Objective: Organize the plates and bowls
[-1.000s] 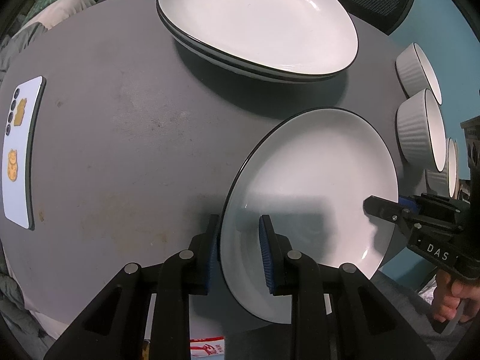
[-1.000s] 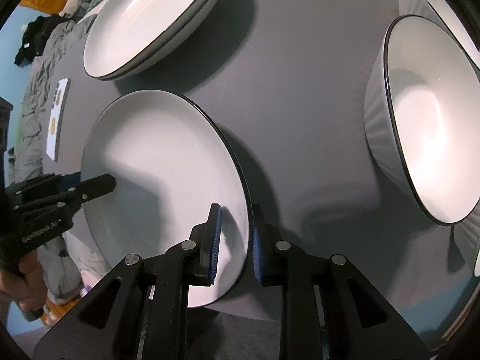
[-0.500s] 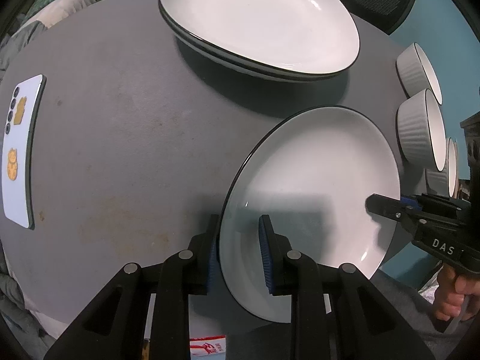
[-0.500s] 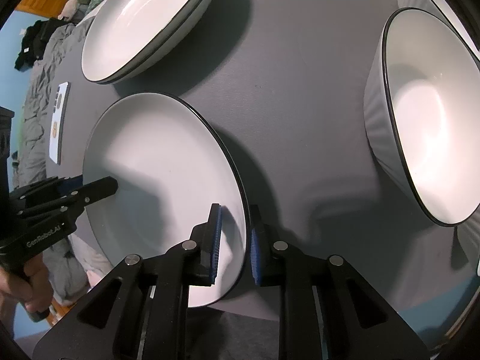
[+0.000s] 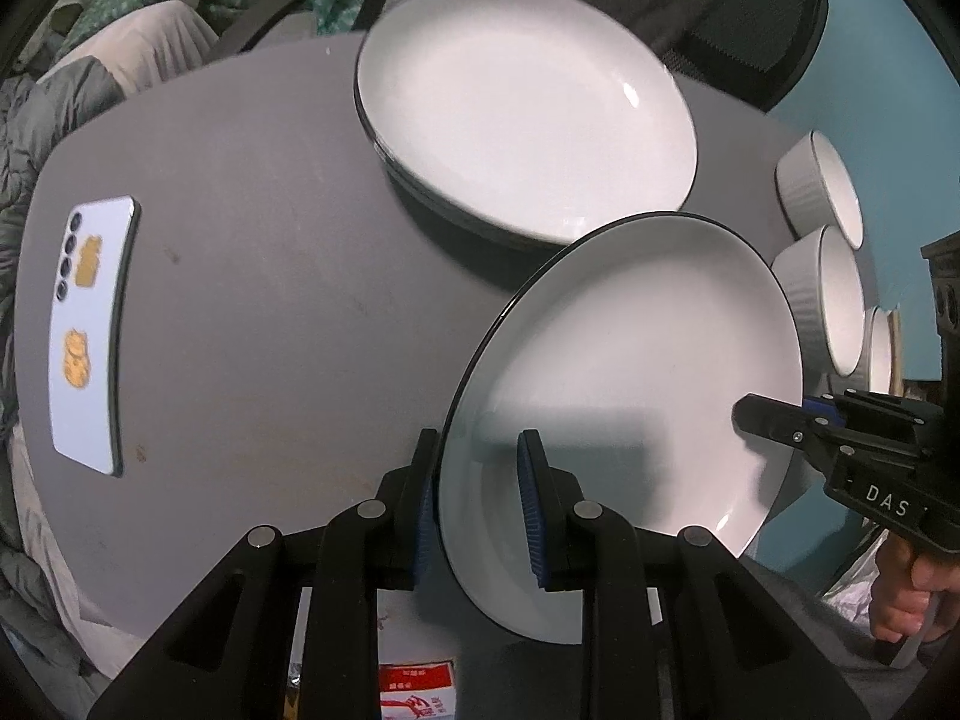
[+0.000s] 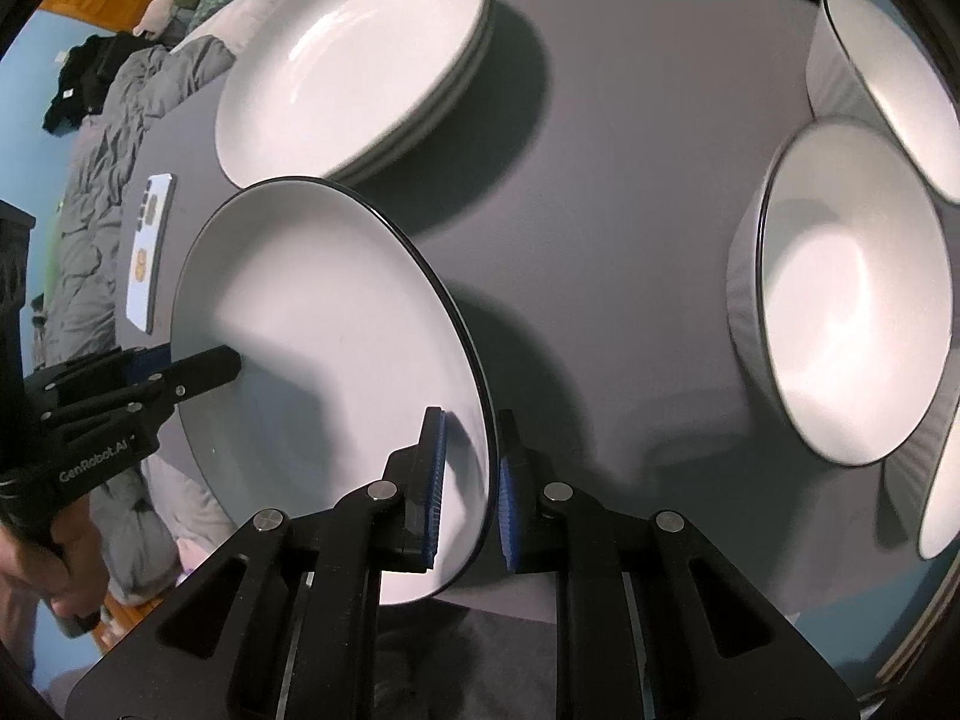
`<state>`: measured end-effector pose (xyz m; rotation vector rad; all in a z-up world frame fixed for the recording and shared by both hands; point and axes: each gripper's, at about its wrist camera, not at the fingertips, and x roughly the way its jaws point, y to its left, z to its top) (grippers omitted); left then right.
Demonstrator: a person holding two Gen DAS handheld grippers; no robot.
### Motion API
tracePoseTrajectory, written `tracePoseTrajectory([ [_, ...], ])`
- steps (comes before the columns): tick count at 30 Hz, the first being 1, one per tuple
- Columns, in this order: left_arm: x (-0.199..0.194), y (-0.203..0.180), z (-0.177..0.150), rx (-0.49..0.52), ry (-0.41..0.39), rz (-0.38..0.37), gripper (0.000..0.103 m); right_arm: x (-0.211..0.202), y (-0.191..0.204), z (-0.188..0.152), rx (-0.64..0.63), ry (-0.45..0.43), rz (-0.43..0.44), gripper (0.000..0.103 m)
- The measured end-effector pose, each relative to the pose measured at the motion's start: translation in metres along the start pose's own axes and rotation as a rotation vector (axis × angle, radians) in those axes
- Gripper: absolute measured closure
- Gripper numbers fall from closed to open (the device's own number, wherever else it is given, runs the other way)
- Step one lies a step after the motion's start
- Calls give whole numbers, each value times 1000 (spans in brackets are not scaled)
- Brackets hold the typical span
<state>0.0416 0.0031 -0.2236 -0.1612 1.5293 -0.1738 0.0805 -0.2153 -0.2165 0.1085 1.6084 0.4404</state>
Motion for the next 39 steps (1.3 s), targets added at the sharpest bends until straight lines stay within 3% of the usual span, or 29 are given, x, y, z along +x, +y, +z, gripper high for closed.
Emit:
tracePoseTrajectory([
  [22,-45,25,83,-37,-101,15,79,-23,19,77,-43,-59,21,88],
  [39,-13,43,140,-119,-38,61,79,-1,19,144,-52,-8,18,88],
])
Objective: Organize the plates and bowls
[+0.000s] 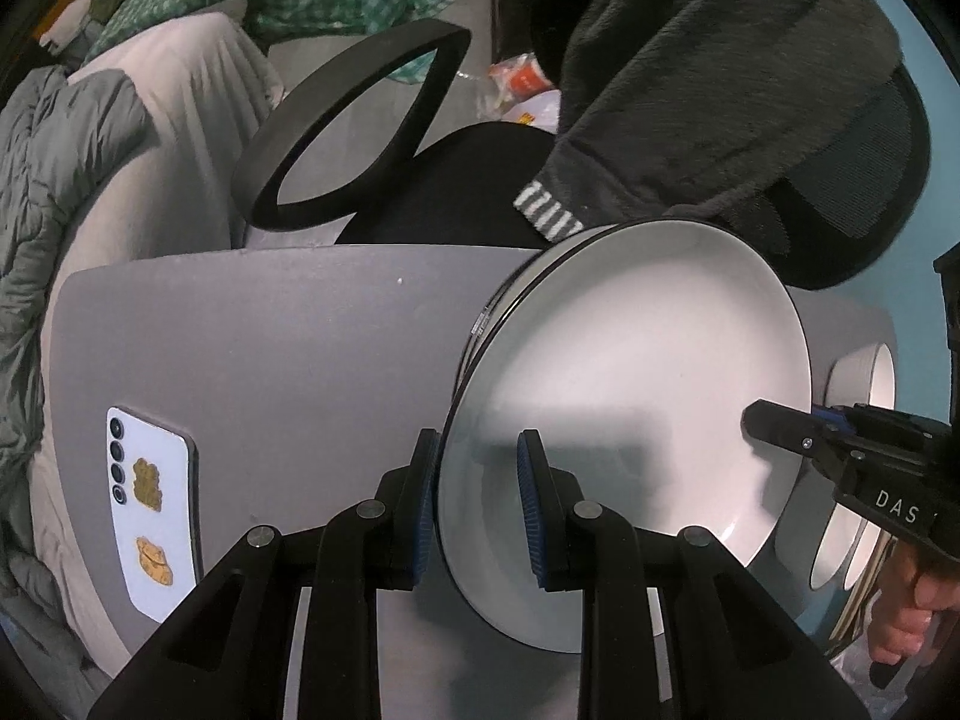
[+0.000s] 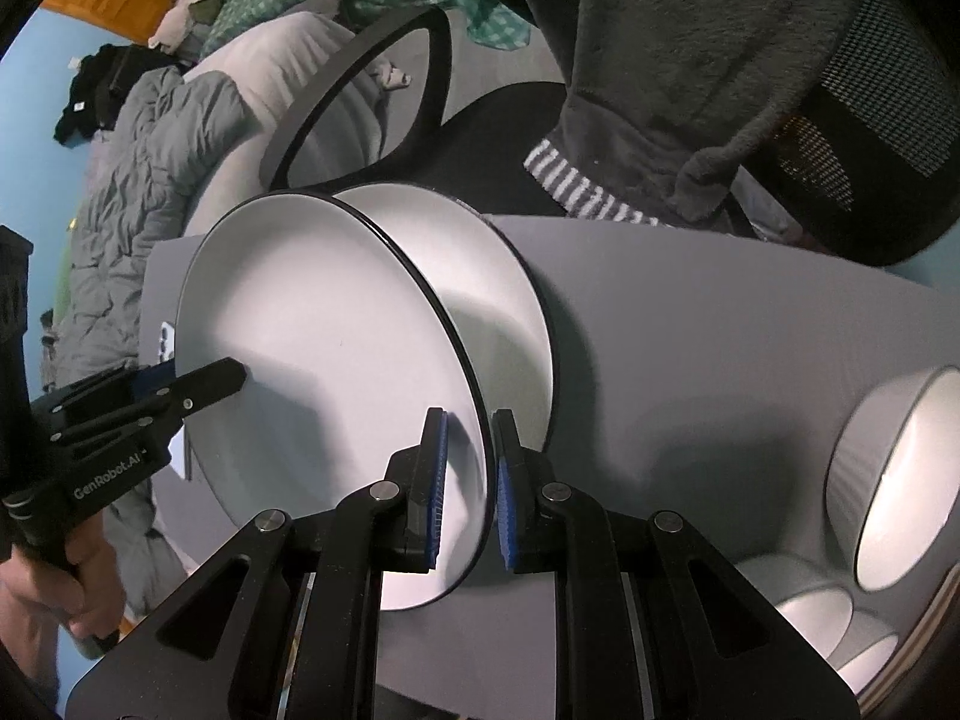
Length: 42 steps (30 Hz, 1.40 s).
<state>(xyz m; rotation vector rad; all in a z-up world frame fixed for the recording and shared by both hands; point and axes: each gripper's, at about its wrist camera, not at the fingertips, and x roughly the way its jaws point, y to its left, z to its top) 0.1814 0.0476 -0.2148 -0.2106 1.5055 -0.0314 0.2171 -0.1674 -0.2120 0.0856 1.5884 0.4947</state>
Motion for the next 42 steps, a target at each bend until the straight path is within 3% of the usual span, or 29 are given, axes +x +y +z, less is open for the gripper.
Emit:
tracePoseTrajectory([
  [11,13,-4,13,-9,22,28,79,14,-10,15,22,48,21,88],
  [29,18,-8,12,33,20,29,77,16,-6,22,9,63,-26,84],
  [37,10,-12,3,47,1,22,68,9,1,23,8,70,-9,58],
  [42,-3,-11,-2,38,-36,16,58,4,5,19,16,59,-33,55],
])
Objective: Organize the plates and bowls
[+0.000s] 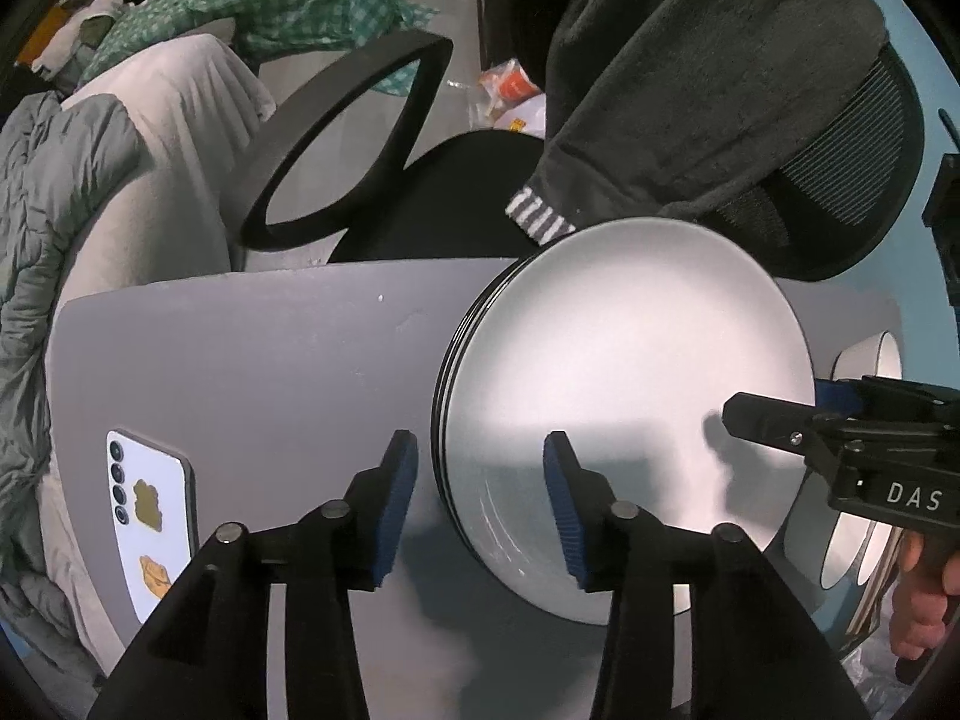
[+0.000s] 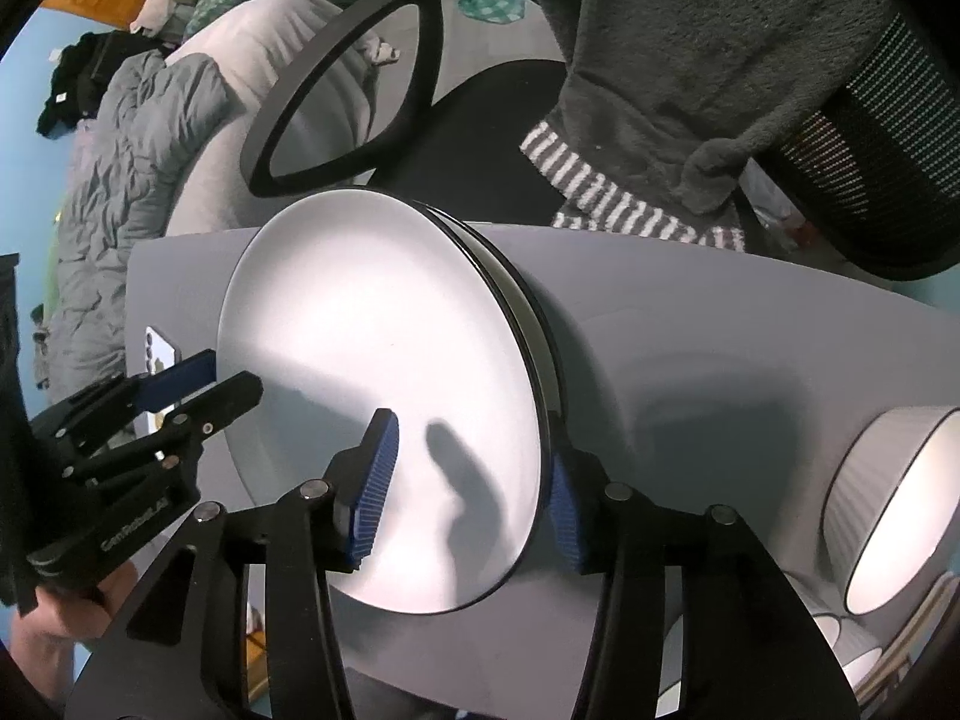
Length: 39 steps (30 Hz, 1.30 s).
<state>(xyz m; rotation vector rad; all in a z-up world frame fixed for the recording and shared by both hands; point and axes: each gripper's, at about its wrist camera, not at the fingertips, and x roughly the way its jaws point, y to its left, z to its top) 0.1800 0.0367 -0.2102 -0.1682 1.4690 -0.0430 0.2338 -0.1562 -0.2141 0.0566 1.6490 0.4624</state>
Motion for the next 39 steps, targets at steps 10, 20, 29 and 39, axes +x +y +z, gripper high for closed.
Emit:
tracePoseTrajectory([
  [10,-26,4,-18,-39,-54,-28,56,-13,15,-11,-34,-52,-95,37],
  [20,-95,-6,-50,-25,-212,-37,49,-57,36,-38,-94,-205,-216,37],
  [29,-145,-28,-85,47,-317,-43,43,-120,51,-88,-66,-388,-250,35],
  [39,-176,-44,-120,100,-333,-97,32,-165,57,-148,13,-509,-231,34],
])
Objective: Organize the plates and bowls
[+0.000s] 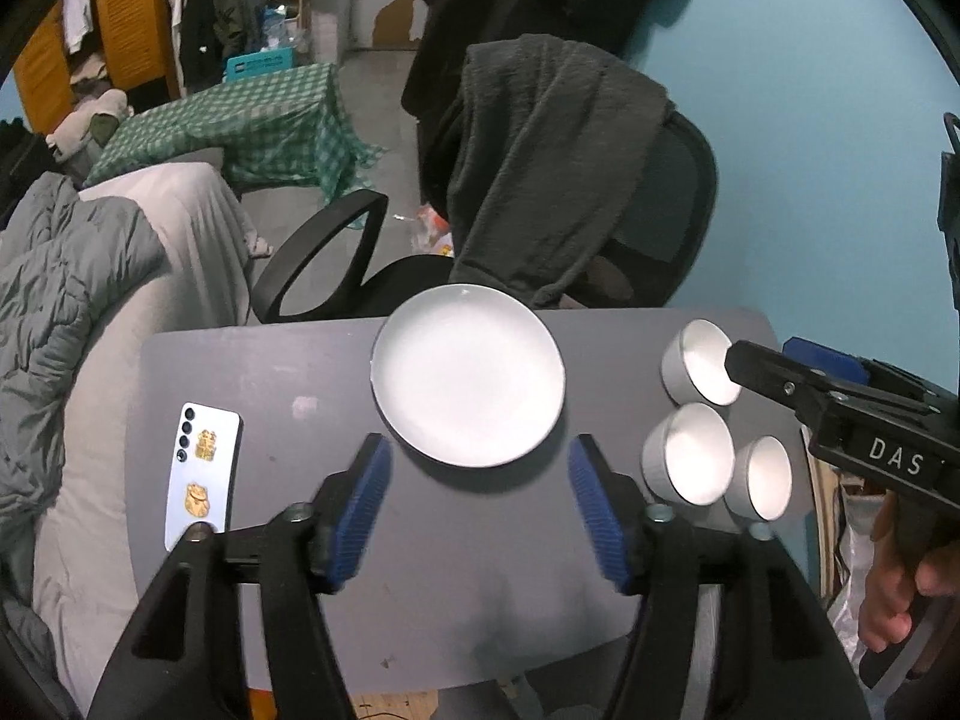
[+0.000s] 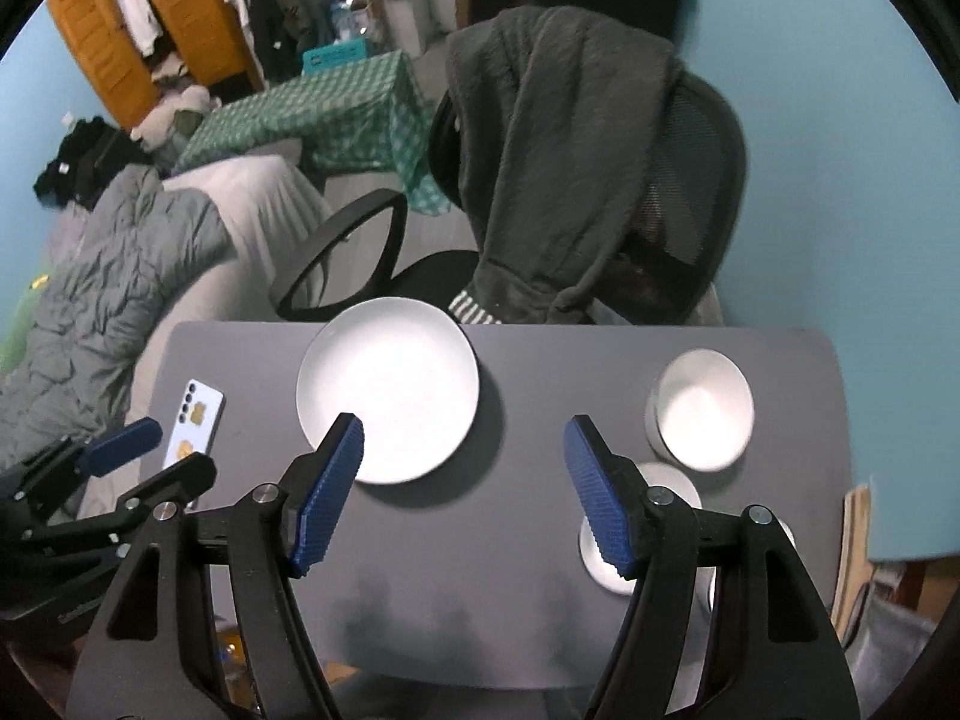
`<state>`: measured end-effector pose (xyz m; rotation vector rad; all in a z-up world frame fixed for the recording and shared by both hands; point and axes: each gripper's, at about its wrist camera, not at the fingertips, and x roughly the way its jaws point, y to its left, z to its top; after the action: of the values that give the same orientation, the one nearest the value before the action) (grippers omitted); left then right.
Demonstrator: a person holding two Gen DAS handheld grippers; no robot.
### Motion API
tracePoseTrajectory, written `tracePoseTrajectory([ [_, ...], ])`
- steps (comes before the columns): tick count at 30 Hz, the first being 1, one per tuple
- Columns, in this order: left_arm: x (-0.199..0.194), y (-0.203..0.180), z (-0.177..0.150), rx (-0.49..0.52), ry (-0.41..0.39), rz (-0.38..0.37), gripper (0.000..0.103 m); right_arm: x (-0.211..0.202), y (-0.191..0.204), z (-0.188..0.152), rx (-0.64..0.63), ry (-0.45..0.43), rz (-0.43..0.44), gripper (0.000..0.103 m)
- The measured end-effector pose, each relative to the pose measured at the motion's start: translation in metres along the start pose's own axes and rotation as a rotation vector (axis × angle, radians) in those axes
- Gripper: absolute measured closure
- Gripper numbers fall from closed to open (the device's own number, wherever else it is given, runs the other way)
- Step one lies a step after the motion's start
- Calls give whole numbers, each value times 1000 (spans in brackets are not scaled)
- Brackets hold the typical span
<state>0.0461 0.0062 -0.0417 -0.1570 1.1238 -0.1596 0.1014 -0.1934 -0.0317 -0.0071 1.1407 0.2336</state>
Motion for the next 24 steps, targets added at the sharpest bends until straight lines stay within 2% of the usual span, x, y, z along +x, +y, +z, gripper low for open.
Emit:
tracePoseTrajectory([
  [1,-3,-2,-2,6,-9,-2,28,-4,-2,-4,11,0,-2,34],
  [4,-11,-9,-9,40,-34,5,28,-13,-4,-14,32,-6,-16,34],
  [10,-10,-17,-19,60,5,-36,28,-27,-13,-34,92,-8,-27,34],
  [15,-5,-30,-23,121,28,-47,28,-33,-27,-45,144,-5,-51,34],
  [24,3,-57,-15,147,43,-89,28,-41,-60,-57,210,-1,-97,34],
])
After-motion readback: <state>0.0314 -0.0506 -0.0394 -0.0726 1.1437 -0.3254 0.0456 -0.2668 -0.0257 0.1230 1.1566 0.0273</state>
